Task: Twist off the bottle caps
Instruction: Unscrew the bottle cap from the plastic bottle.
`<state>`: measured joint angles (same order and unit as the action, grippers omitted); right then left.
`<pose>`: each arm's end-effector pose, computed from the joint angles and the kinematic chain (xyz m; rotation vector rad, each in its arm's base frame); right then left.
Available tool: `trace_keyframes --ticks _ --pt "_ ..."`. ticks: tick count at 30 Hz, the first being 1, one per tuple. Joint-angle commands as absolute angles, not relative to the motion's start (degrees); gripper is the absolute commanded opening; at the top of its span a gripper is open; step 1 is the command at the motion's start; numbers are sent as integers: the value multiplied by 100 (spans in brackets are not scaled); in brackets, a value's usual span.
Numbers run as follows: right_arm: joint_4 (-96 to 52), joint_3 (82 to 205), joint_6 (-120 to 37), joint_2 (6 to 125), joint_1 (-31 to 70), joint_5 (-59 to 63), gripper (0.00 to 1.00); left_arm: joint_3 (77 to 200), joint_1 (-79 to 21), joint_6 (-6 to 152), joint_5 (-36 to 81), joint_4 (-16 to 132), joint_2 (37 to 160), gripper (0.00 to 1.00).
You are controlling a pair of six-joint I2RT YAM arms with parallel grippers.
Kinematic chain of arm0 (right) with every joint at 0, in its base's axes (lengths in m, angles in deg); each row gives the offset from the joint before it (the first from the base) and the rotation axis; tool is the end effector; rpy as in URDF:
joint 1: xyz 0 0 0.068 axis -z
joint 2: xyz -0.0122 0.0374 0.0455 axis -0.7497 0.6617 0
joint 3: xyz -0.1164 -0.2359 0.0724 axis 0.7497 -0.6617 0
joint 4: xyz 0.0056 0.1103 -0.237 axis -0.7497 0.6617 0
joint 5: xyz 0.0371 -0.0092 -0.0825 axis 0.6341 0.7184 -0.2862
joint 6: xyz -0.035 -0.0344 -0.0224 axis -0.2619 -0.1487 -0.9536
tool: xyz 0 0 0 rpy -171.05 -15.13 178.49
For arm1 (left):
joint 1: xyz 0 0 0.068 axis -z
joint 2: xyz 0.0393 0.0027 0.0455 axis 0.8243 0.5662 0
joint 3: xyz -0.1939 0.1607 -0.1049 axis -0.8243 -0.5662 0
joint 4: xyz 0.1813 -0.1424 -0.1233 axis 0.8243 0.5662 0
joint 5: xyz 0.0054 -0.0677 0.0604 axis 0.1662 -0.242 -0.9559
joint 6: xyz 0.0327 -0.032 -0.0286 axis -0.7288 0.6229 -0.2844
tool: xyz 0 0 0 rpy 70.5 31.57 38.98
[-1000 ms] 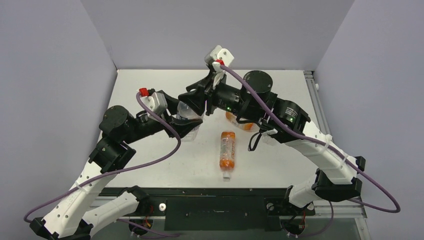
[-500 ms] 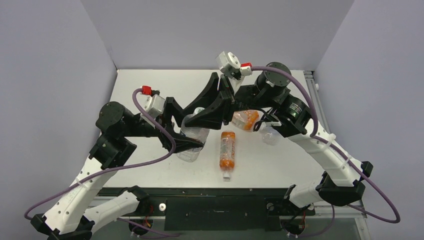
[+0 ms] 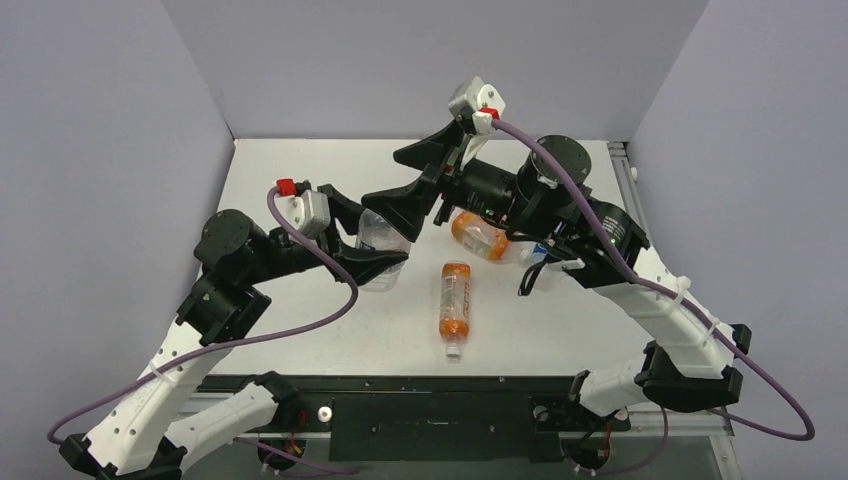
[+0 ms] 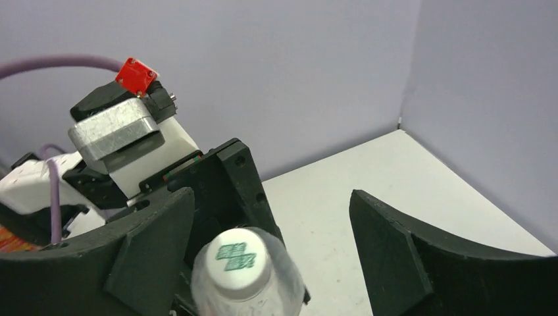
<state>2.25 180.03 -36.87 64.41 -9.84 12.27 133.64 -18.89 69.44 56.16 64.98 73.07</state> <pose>0.1265 0.2264 0.5668 -0.8750 1.3146 1.1996 0.1165 -0.1161 0.4677 0.9625 1.1582 -1.1270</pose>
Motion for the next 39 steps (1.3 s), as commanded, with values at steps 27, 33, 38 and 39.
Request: trace_keyframes --ticks 27,33,38,39 --pt "1228 19186 -3499 7192 -1530 -943 25 13302 -1878 5966 3688 6553 7113 0" --pt "1123 19063 -3799 6899 -1271 -408 0 13385 -1878 6304 3941 6539 7125 0" --pt "310 18511 -3864 6405 -596 2596 0 13338 -1878 6884 5011 6379 7086 0" --pt "179 18447 -3824 6311 -542 2977 0 13334 -1878 6980 5192 6284 7081 0"
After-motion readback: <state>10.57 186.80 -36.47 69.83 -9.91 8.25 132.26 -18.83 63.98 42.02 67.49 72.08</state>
